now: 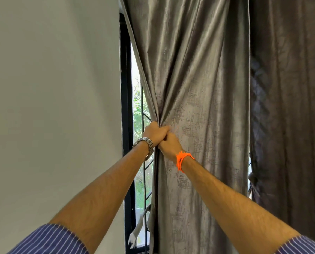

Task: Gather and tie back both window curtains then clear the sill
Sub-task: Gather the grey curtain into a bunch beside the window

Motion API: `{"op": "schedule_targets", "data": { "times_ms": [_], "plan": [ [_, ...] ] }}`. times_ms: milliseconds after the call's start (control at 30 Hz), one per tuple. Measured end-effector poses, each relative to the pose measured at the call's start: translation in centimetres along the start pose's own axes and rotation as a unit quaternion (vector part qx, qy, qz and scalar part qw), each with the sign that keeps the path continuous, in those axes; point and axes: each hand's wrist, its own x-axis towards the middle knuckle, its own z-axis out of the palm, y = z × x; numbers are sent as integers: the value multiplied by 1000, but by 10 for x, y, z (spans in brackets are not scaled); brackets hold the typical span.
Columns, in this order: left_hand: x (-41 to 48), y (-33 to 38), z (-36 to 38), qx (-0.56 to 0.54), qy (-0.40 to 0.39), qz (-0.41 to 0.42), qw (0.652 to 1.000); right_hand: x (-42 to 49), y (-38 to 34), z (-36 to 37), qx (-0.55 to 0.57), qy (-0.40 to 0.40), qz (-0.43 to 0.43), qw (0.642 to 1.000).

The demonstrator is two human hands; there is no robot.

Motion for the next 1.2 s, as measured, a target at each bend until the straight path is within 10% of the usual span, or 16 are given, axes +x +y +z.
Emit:
{"op": "schedule_targets", "data": {
  "times_ms": [500, 900, 1200],
  "plan": [
    [15, -10, 15, 156, 94, 9, 983, 8, 41, -12, 136, -47, 18, 989],
    [33, -28, 19, 168, 109, 18, 980, 46, 104, -86, 27, 288, 103, 952],
    [37, -30, 20, 182, 116, 21, 976, 72, 145, -91, 169, 218, 174, 945]
  ]
}}
